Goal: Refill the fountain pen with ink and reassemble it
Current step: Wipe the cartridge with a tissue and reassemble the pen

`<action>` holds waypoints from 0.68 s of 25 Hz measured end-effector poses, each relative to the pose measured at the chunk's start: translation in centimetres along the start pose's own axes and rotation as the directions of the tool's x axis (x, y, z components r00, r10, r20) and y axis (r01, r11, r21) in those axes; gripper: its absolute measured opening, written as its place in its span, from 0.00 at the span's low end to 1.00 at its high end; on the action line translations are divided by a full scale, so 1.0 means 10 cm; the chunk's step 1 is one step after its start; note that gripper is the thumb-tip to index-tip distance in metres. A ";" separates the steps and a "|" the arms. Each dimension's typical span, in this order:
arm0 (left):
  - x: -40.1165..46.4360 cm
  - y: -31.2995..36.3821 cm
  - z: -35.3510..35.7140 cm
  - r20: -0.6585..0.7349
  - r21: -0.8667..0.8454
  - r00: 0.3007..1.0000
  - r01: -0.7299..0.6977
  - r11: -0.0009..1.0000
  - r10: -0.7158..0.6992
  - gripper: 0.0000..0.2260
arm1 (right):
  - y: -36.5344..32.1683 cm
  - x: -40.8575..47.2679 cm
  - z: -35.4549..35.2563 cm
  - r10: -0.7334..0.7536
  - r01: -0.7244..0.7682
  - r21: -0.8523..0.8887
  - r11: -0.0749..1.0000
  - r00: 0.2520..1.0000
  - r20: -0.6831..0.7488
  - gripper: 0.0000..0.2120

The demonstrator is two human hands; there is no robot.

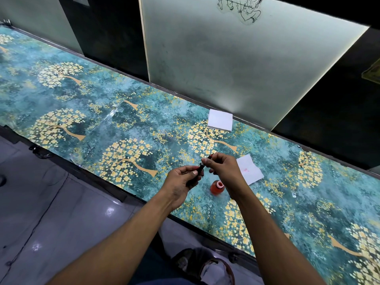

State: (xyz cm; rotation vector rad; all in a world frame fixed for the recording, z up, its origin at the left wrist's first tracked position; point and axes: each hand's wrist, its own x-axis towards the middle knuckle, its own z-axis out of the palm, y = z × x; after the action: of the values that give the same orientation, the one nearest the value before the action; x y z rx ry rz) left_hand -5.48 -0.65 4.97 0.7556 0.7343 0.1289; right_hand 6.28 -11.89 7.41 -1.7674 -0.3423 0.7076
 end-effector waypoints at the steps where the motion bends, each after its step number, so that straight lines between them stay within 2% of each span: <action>1: -0.01 0.00 0.00 0.001 -0.006 1.000 0.002 1.000 -0.002 0.06 | -0.01 0.00 0.01 0.006 -0.006 -0.005 1.000 1.000 -0.014 0.13; 7: 0.00 0.04 -0.02 -0.010 -0.008 1.000 0.002 1.000 -0.002 0.06 | -0.01 0.00 -0.01 -0.029 0.030 -0.021 0.999 0.998 0.059 0.05; 14: 0.02 0.02 -0.03 0.004 0.035 1.000 -0.009 0.999 0.009 0.06 | 0.03 0.04 0.01 -0.032 0.032 -0.027 0.999 0.999 0.010 0.12; 17: 0.00 0.01 -0.04 0.011 0.072 1.000 -0.020 0.997 0.019 0.06 | 0.04 0.04 0.04 -0.020 0.020 -0.018 1.000 1.000 0.009 0.12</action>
State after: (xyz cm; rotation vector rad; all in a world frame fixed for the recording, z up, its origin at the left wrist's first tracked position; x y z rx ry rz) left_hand -5.73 -0.32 4.86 0.8324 0.7250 0.1167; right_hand 6.33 -11.51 6.90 -1.7763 -0.3733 0.6998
